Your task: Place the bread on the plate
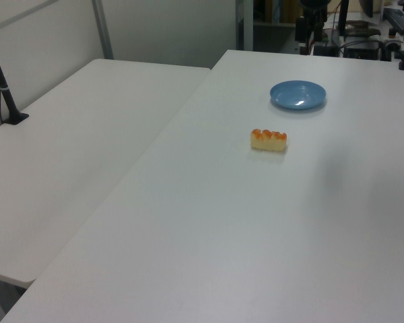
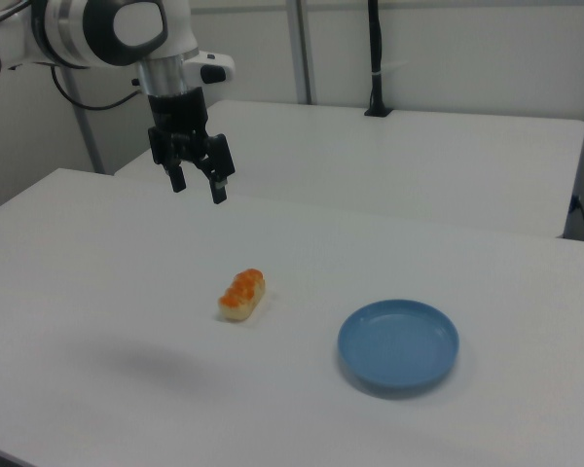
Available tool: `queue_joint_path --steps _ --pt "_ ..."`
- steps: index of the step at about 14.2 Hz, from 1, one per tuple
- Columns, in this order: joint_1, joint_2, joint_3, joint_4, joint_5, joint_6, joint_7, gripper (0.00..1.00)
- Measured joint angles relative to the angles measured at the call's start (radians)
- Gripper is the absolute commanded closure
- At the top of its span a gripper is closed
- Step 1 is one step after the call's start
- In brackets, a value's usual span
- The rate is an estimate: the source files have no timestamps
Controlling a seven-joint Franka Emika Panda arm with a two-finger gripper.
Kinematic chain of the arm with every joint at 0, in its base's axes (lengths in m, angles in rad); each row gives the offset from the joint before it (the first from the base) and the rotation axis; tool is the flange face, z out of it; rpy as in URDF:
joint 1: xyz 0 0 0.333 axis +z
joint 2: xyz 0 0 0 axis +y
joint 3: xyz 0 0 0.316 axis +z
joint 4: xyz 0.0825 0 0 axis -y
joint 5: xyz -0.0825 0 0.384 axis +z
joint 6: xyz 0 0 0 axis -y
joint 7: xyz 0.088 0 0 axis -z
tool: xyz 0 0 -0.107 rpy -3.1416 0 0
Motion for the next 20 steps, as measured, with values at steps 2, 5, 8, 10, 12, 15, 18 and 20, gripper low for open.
queue_joint_path --steps 2,5,8,10,12,15,18,20 --pt "0.004 0.021 0.002 -0.001 0.019 0.003 -0.008 0.0" --pt "0.027 0.107 0.01 -0.006 0.05 0.111 -0.017 0.0" --pt "0.056 0.221 0.013 -0.01 0.052 0.222 -0.019 0.0" --pt "0.078 0.295 0.013 -0.011 0.052 0.294 -0.031 0.0" --pt "0.096 0.369 0.013 -0.01 0.041 0.351 -0.054 0.0" --pt "0.097 0.438 0.013 -0.011 -0.011 0.398 -0.079 0.11" --pt "0.097 0.475 0.012 -0.02 -0.069 0.414 -0.105 0.42" --pt "0.097 0.478 0.01 -0.027 -0.077 0.415 -0.136 0.6"
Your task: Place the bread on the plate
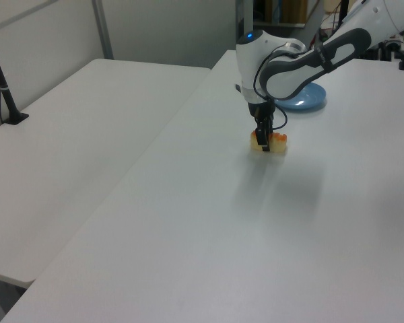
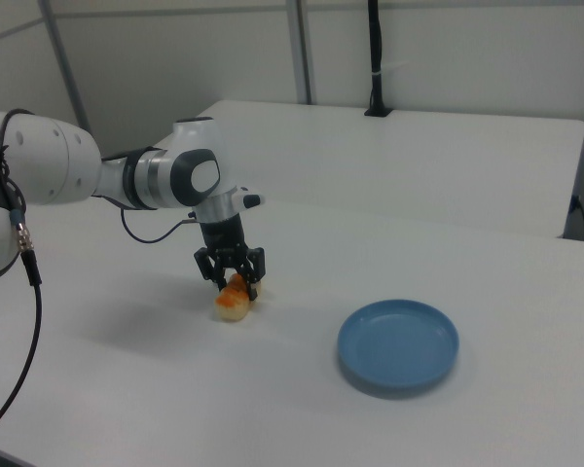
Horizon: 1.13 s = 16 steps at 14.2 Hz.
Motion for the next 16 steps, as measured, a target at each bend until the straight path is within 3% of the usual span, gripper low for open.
queue_joint_path --steps 1,6,10,13,14,15,16 --pt "-0.001 -0.001 -0.002 0.0 0.0 0.0 -0.01 0.65" --pt "-0.006 -0.046 -0.031 0.007 -0.003 -0.021 -0.057 0.64" --pt "-0.07 -0.09 -0.155 0.036 -0.004 -0.063 -0.212 0.62" --pt "-0.196 -0.061 -0.219 0.037 -0.003 0.032 -0.309 0.62" --pt "-0.23 -0.041 -0.223 0.035 -0.003 0.082 -0.312 0.6" --pt "-0.27 -0.006 -0.225 0.034 -0.003 0.138 -0.312 0.52" --pt "-0.288 0.019 -0.225 0.034 -0.003 0.168 -0.312 0.33"
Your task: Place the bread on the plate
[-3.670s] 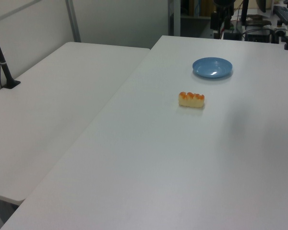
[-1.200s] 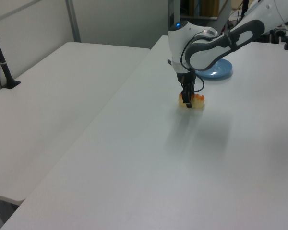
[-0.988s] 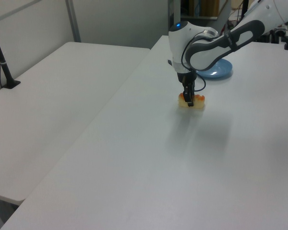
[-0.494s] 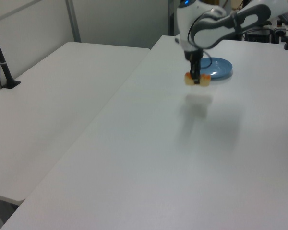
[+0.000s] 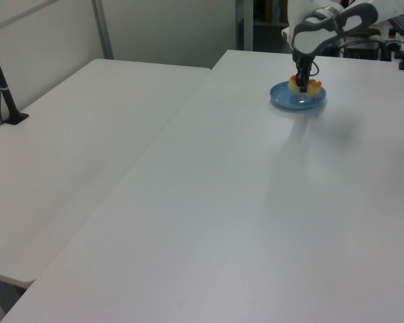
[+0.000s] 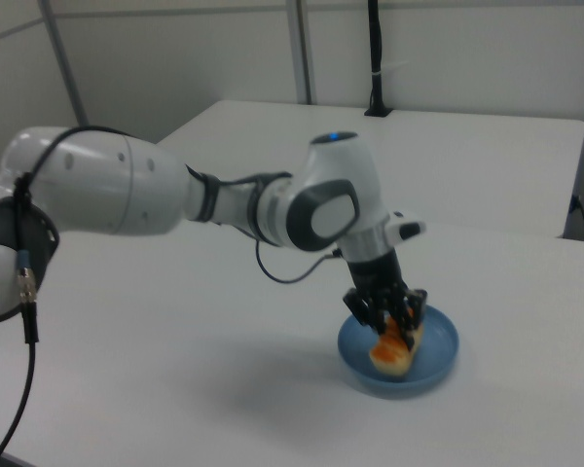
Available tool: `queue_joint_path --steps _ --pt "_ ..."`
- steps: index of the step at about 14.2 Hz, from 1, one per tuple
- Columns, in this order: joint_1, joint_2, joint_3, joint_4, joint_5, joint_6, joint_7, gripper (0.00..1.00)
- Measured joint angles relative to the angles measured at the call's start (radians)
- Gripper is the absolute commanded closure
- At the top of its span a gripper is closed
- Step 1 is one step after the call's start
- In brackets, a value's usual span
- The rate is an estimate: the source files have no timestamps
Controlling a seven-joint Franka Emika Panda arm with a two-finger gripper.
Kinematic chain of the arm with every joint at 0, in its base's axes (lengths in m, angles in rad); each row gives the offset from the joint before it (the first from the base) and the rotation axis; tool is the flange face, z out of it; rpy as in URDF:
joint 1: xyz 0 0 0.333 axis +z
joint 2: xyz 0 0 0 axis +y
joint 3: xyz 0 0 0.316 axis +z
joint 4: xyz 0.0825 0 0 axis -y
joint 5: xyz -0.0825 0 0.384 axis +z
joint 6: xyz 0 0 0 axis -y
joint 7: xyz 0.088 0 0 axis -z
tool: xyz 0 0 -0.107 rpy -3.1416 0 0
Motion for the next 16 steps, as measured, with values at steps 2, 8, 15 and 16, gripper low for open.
queue_joint_path --steps 2,8,15,16 --pt "-0.019 0.042 0.0 0.001 0.0 0.042 0.003 0.0" --pt "-0.006 -0.017 0.001 0.05 0.032 -0.01 0.113 0.0" --pt "0.07 -0.422 0.1 0.048 0.035 -0.543 0.231 0.0" --pt "0.075 -0.455 0.115 0.043 0.036 -0.579 0.238 0.0"
